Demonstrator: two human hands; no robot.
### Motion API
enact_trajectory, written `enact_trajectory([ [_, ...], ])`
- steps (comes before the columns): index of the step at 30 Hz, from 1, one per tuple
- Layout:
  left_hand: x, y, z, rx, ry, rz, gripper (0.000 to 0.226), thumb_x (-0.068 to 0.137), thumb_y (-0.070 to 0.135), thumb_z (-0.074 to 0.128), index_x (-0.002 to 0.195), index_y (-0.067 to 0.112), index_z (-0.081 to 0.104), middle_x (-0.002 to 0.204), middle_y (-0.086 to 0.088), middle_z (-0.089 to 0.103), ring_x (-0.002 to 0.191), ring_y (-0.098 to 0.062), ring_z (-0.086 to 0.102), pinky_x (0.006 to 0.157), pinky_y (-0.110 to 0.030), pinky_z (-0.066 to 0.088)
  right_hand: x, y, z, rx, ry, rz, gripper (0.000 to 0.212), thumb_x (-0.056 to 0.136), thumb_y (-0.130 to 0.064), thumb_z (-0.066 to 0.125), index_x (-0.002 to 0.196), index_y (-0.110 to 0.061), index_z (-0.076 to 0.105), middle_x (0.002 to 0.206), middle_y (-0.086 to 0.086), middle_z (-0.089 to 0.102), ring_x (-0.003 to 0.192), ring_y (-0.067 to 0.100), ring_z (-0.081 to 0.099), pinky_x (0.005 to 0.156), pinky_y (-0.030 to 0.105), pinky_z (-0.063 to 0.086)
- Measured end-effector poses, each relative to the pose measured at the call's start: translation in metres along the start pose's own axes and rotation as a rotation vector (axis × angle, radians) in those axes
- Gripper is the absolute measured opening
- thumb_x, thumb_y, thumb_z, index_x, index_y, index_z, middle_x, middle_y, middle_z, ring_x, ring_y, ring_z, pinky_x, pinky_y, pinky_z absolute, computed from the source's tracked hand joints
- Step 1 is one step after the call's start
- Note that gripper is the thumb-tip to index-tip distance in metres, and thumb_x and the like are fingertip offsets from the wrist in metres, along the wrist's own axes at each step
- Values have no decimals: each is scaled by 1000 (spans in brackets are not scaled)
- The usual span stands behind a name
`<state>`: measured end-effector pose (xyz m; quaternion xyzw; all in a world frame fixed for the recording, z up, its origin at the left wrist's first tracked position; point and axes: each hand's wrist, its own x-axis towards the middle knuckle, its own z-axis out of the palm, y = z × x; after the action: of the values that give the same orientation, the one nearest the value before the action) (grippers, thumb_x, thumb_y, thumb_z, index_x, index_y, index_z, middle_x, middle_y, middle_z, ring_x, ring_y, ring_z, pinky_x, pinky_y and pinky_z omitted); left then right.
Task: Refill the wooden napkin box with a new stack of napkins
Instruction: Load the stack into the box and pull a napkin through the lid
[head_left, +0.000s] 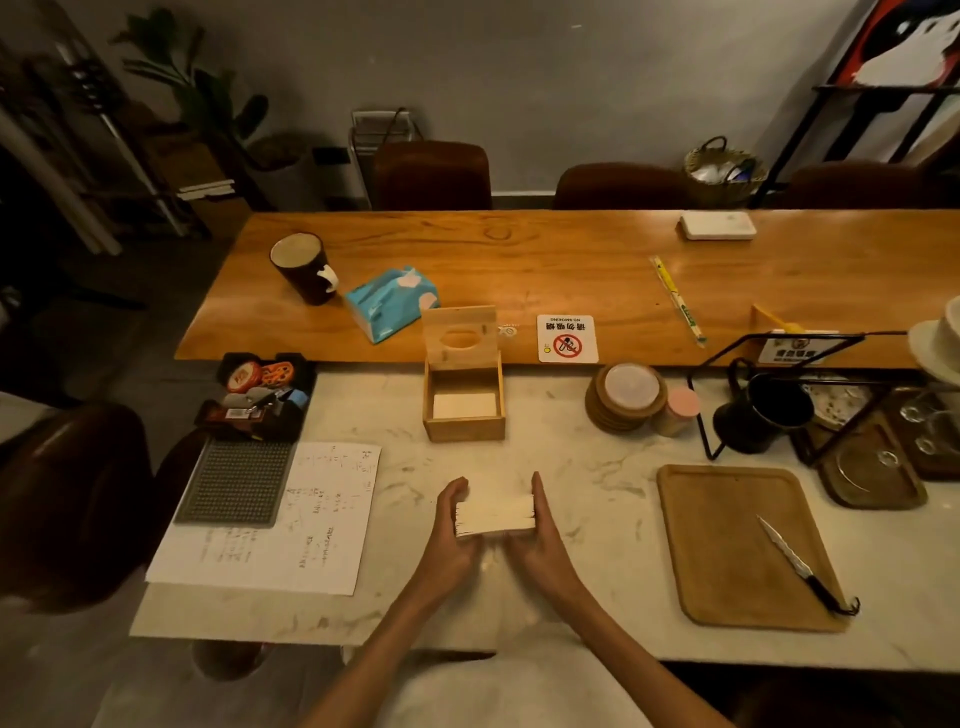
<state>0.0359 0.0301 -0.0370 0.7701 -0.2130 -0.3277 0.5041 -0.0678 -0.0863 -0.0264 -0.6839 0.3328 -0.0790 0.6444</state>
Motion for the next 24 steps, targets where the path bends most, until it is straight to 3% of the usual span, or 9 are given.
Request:
enact_trajectory([
  [3,0,1,5,-11,3,2,74,89,-3,58,149,16,19,153,-3,28,143,-14,26,120,-36,25,1,1,4,14,16,14,84,93,-12,60,153,-17,1,148,-15,12,137,3,22,92,-10,22],
  [5,0,0,5,-17,14,-6,75,89,-4,56,150,14,16,157,-5,24,145,-15,22,121,-40,22,2,2,4,10,22,22,83,94,-13,60,153,-18,2,149,-16,10,138,2,19,92,-11,21],
  [12,2,-1,2,-20,-29,-3,72,93,4,56,151,12,14,159,-4,19,147,-15,18,122,-39,18,3,5,3,2,20,11,83,92,-8,61,153,-16,5,149,-15,11,138,4,21,94,-8,25],
  [20,4,-2,-1,-2,-30,-7,77,92,4,55,153,16,8,161,-3,14,148,-13,14,122,-42,18,2,7,5,-19,26,-20,84,90,-21,61,153,-19,6,153,-14,11,141,6,20,98,-7,23],
  [24,4,-5,-3,39,-53,33,70,93,-1,54,150,18,17,158,-1,21,147,-13,16,122,-36,18,1,4,2,-96,5,-60,83,91,-23,62,153,-20,7,155,-12,13,142,4,20,102,-3,23],
])
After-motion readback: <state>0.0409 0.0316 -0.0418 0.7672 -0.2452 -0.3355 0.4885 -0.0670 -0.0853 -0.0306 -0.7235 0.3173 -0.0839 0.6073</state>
